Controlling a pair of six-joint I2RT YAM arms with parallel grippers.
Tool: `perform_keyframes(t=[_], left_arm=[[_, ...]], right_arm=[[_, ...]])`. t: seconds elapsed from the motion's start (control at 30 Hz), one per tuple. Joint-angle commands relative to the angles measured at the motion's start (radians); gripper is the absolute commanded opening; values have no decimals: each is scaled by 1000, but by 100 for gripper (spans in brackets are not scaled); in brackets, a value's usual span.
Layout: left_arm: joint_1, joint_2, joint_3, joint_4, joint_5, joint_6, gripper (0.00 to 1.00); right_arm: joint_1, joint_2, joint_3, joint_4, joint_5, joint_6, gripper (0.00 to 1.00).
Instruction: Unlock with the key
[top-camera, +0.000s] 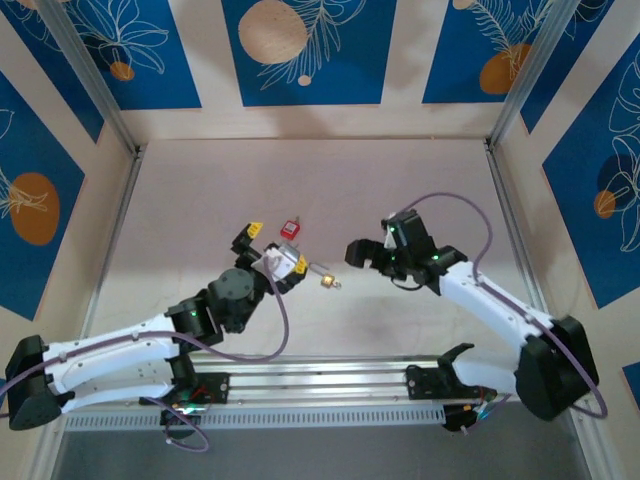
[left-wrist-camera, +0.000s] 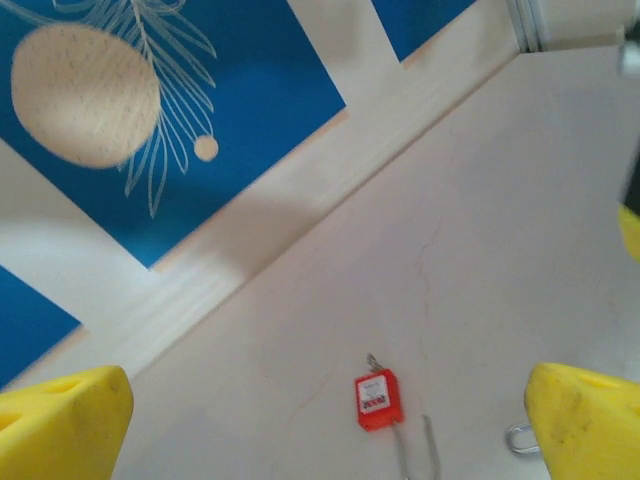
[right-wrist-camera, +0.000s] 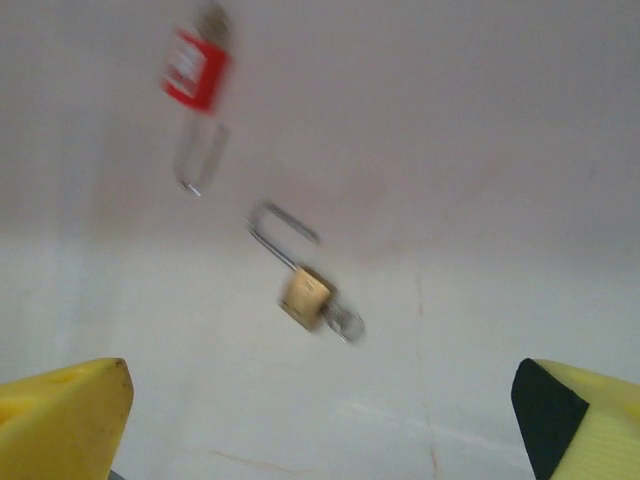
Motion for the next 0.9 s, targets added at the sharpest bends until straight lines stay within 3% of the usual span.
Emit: perform_keyframes(t=[0.0, 0.1, 0.17, 0.23, 0.33, 0.4, 0.57, 0.87], left_arm=[[-8, -62, 45, -233, 37, -216, 100], [-6, -168, 4, -252, 11, -269, 100], [-4, -235, -48, -217, -55, -285, 100], [-3, -285, -115, -112, -58, -198, 100], [11, -307, -158, -9, -107, -116, 100], [33, -288, -147, -1, -69, -77, 100], [110, -155, -64, -29, -23, -31, 100], [459, -127, -178, 174, 217, -48, 100]], right_arm=[[30, -85, 102, -102, 160, -158, 99], [103, -125, 155, -82, 306, -241, 99], [131, -124, 139, 7, 315, -343, 99], [142, -97, 144, 35, 310, -458, 99], [174, -47, 170, 52, 477, -503, 99], [168, -33, 161, 105, 505, -537, 99], [35, -41, 96, 297, 304, -715, 99], [-266, -128, -127, 522, 39, -648, 99]])
